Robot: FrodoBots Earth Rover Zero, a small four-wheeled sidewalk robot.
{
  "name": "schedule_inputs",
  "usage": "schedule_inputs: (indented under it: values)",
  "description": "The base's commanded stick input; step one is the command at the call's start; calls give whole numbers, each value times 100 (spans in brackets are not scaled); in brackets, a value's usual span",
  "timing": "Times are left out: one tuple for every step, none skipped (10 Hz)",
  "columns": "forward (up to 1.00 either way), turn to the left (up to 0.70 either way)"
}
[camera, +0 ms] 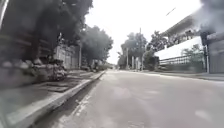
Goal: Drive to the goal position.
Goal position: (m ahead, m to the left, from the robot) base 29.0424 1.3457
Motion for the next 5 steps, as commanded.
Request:
schedule_inputs:
  values:
    - [70,0]
    - [70,0]
    - [70,0]
    - [70,0]
    - [70,0]
